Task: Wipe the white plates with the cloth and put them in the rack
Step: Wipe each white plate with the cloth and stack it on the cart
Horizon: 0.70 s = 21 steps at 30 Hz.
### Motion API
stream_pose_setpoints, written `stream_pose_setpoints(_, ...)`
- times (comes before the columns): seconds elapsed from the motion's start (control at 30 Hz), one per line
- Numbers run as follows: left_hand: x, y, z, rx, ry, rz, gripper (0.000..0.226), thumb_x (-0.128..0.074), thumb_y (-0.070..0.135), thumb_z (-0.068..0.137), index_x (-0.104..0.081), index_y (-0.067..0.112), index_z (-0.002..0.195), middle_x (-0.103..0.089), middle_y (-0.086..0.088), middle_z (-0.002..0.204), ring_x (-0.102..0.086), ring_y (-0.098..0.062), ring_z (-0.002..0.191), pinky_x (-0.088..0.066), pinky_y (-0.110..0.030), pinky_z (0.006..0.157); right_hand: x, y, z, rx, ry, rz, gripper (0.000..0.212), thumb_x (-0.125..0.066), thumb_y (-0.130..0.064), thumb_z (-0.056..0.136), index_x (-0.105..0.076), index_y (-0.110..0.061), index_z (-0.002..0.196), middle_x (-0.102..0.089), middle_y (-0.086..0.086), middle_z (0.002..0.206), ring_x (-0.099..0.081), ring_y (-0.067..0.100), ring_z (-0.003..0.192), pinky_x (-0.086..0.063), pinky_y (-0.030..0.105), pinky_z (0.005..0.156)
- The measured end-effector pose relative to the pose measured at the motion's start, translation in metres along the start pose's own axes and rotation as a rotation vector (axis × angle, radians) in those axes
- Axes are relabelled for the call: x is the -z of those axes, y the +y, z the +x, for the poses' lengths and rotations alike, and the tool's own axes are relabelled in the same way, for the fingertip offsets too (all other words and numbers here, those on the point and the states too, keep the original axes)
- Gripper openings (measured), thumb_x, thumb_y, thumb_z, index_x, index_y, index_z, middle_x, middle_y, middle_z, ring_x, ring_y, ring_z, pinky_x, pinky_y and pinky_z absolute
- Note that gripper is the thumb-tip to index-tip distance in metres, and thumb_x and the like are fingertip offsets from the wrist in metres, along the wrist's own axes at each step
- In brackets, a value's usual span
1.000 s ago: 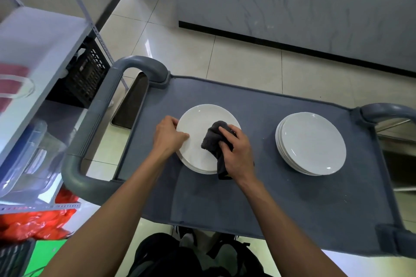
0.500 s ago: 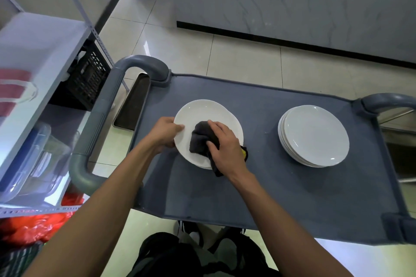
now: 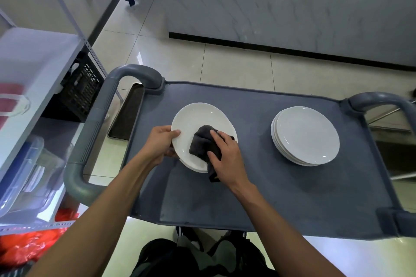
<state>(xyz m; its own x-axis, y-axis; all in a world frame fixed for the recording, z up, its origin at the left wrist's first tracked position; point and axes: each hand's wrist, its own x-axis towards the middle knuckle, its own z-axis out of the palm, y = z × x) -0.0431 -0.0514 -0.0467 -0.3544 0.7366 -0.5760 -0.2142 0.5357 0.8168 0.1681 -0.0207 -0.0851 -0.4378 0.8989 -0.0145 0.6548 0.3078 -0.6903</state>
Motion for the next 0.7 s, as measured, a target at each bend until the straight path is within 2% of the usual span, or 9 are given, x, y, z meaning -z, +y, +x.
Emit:
stream_pose_setpoints(0.07, -0.007, 0.002, -0.004, -0.029, 0.007, -0.026, 0.017, -0.054, 0.007, 0.101, -0.07, 0.001, 0.102, -0.069, -0.016, 0.082, -0.062, -0.031, 0.064, -0.053, -0.031, 0.043, 0.004, -0.001, 0.001, -0.011, 0.034, 0.024, 0.062, -0.064, -0.018, 0.094, -0.045, -0.026, 0.151, -0.045, 0.001, 0.152, -0.04, 0.022, 0.138, -0.037, 0.043, 0.116)
stream_pose_setpoints(0.17, -0.018, 0.008, -0.006, -0.073, 0.006, -0.061, 0.017, -0.055, 0.005, 0.099, -0.071, 0.007, 0.094, -0.07, -0.014, 0.084, -0.065, -0.027, 0.066, -0.057, -0.036, 0.048, 0.015, -0.003, 0.005, -0.005, 0.087, 0.016, 0.06, -0.064, -0.017, 0.094, -0.045, -0.026, 0.151, -0.045, 0.001, 0.151, -0.041, 0.022, 0.137, -0.037, 0.042, 0.115)
stream_pose_setpoints(0.37, -0.051, 0.025, -0.011, -0.146, 0.006, -0.146, 0.017, -0.055, 0.006, 0.099, -0.071, 0.002, 0.102, -0.072, -0.013, 0.082, -0.068, -0.027, 0.069, -0.06, -0.042, 0.057, 0.04, -0.012, 0.018, -0.028, 0.167, 0.002, 0.061, -0.063, -0.019, 0.096, -0.042, -0.026, 0.153, -0.044, 0.0, 0.153, -0.039, 0.022, 0.137, -0.034, 0.037, 0.116)
stream_pose_setpoints(0.47, -0.068, 0.036, -0.014, -0.187, -0.032, -0.122, 0.018, -0.054, 0.005, 0.099, -0.07, 0.0, 0.103, -0.073, -0.018, 0.086, -0.069, -0.032, 0.074, -0.062, -0.049, 0.062, 0.054, -0.012, 0.026, -0.026, 0.209, 0.001, 0.061, -0.062, -0.017, 0.095, -0.043, -0.026, 0.152, -0.046, 0.0, 0.152, -0.04, 0.023, 0.136, -0.036, 0.039, 0.115)
stream_pose_setpoints(0.7, -0.103, 0.058, -0.026, -0.253, -0.146, -0.078, 0.021, -0.053, -0.001, 0.097, -0.073, 0.003, 0.102, -0.076, -0.017, 0.095, -0.073, -0.033, 0.084, -0.061, -0.048, 0.064, 0.097, -0.007, 0.055, 0.006, 0.315, -0.001, 0.06, -0.062, -0.009, 0.093, -0.048, -0.023, 0.15, -0.051, 0.002, 0.147, -0.045, 0.027, 0.131, -0.039, 0.042, 0.113)
